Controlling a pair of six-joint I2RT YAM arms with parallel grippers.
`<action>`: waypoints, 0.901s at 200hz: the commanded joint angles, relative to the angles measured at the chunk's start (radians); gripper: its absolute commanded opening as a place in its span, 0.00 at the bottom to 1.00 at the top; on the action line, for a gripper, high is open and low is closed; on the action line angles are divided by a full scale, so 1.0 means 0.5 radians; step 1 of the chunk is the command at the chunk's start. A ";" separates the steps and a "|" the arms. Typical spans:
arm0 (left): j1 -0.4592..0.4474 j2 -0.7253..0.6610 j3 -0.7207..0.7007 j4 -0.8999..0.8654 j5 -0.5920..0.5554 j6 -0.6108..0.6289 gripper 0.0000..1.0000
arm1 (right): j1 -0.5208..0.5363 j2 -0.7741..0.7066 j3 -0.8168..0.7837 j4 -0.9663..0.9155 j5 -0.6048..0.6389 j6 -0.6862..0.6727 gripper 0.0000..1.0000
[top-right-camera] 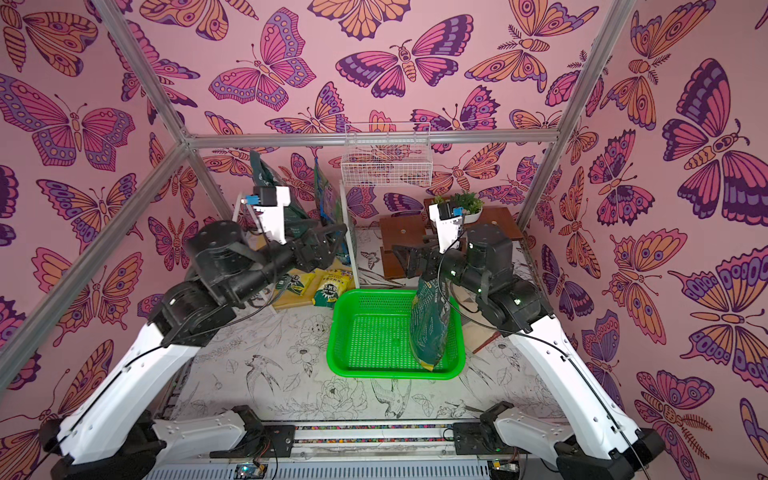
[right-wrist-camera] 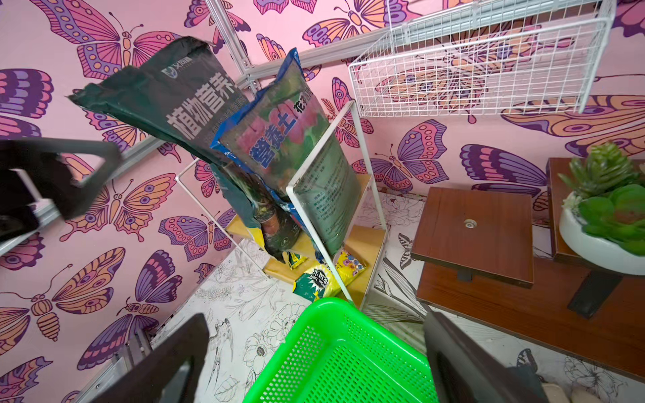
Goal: Take down the fertilizer bag from the shelf
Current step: Pick up the fertilizer bag from the shelf.
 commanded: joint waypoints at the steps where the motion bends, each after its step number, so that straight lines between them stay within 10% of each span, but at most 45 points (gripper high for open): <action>1: -0.035 -0.097 -0.028 -0.060 -0.280 0.020 1.00 | 0.007 0.029 0.011 -0.062 0.072 -0.036 0.98; 55: -0.042 -0.105 -0.087 -0.168 -1.106 0.127 0.92 | 0.007 0.044 -0.027 -0.037 0.055 -0.034 0.98; 180: -0.042 0.253 -0.121 0.516 -1.620 0.516 0.85 | 0.007 -0.079 -0.233 -0.042 0.140 -0.054 0.98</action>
